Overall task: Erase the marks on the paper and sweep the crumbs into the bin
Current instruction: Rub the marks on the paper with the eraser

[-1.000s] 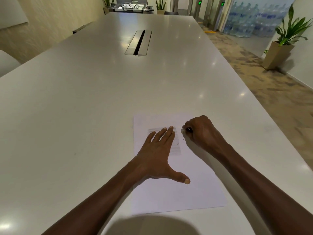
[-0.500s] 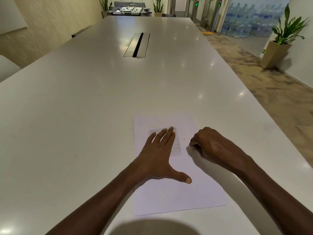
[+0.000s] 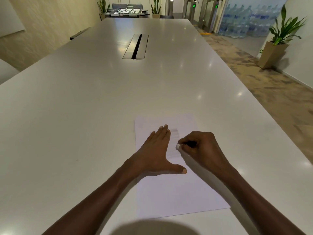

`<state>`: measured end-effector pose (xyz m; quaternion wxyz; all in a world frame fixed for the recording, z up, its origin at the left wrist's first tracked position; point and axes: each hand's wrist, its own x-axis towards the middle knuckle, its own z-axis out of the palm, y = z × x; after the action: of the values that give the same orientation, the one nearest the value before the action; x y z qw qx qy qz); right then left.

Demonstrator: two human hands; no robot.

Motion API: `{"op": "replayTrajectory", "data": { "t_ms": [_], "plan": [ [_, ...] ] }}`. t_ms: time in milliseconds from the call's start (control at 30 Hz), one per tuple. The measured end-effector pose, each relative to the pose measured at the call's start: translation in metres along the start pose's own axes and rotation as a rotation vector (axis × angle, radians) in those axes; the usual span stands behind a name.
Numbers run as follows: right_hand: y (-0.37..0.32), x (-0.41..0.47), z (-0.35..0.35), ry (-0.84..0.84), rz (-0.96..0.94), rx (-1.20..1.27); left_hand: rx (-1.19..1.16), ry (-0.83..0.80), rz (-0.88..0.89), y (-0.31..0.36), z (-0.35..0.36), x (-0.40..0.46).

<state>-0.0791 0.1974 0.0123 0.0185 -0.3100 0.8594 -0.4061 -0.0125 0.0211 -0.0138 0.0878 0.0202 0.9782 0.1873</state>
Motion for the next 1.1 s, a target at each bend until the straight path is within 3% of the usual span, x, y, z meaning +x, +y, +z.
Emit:
{"op": "replayTrajectory", "data": {
  "t_ms": [100, 300, 567, 867, 1100],
  "plan": [
    [0.000, 0.006, 0.005, -0.016, -0.027, -0.076, 0.018, -0.006, -0.002, -0.001, 0.001, 0.001],
    [0.011, 0.011, -0.013, 0.119, 0.056, -0.225, 0.071, 0.052, -0.008, 0.000, 0.011, -0.001],
    [0.003, -0.018, -0.012, -0.062, 0.014, -0.021, 0.099, 0.099, -0.020, 0.003, 0.014, -0.003],
    [0.013, 0.017, 0.005, -0.047, -0.181, -0.275, 0.134, 0.086, -0.011, 0.002, 0.014, 0.000],
    [0.008, 0.019, -0.004, -0.109, -0.218, -0.245, 0.125, 0.099, -0.021, 0.002, 0.015, 0.000]
  ]
}}
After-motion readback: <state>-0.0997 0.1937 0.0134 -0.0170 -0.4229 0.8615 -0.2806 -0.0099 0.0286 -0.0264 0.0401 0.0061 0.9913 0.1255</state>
